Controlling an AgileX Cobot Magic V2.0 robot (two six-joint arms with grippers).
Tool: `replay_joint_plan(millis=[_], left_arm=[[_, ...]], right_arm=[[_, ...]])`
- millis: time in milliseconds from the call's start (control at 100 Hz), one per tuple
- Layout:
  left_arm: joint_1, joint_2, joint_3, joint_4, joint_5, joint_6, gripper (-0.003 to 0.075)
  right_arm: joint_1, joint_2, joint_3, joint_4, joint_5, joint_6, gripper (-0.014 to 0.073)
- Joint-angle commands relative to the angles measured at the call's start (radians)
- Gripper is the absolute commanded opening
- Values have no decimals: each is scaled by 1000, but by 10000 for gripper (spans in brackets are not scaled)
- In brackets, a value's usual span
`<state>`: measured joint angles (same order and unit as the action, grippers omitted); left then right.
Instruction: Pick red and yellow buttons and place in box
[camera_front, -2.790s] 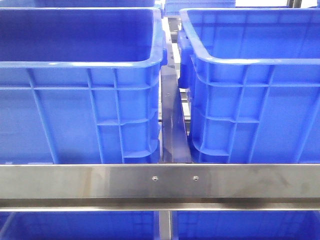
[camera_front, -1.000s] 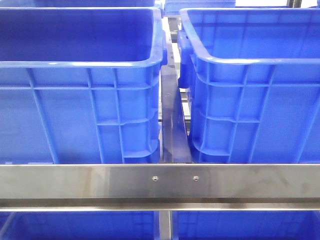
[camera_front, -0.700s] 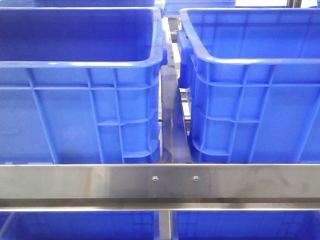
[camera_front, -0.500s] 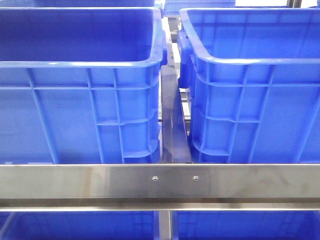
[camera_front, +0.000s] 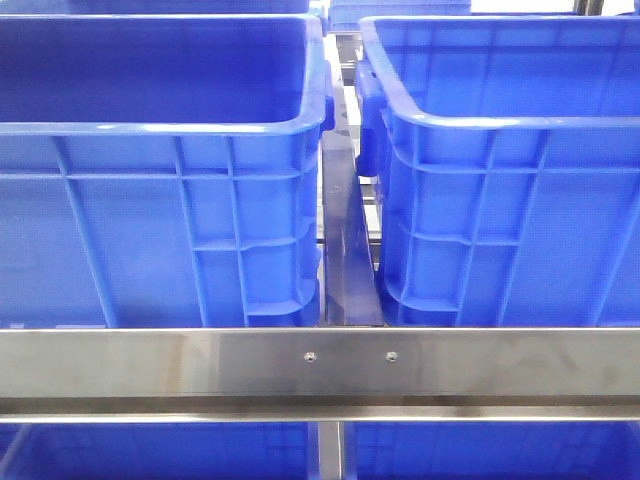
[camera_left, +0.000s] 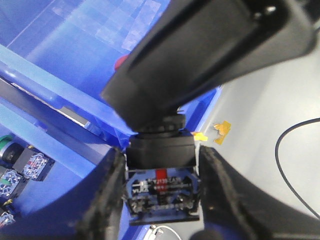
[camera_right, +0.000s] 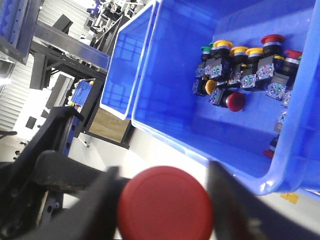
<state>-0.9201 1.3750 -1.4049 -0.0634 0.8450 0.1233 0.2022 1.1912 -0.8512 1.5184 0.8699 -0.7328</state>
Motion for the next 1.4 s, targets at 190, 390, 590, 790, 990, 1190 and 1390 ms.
replay_joint_plan(millis=[190,390,590,790,990,1190,1390], left_arm=[[-10,-37,-31,-10,-66,-3,31],[-10,-37,-31,-10,-66,-5,334],[-10,-37,-31,-10,-66,-5,450],[-2,-39,-31,-4,-70,-14,450],[-2,-43,-31,151,-80,-152,449],[86,-49,-29,187,-84,-225,449],[271,-59,0,154,-95,-225,449]], right_arm=[[0,-17,-35,70,23,-18,126],[0,-17,-35,70,8,-34,126],[0,-17,-35,70,-26,-50,126],[-32,-30,-47,70,-78,-69,126],[-137,-59,-60,69,-103,-78,126],[-214,-67,-60,52,-84,-78,126],[-221,-67,-60,47,-82,-78,126]])
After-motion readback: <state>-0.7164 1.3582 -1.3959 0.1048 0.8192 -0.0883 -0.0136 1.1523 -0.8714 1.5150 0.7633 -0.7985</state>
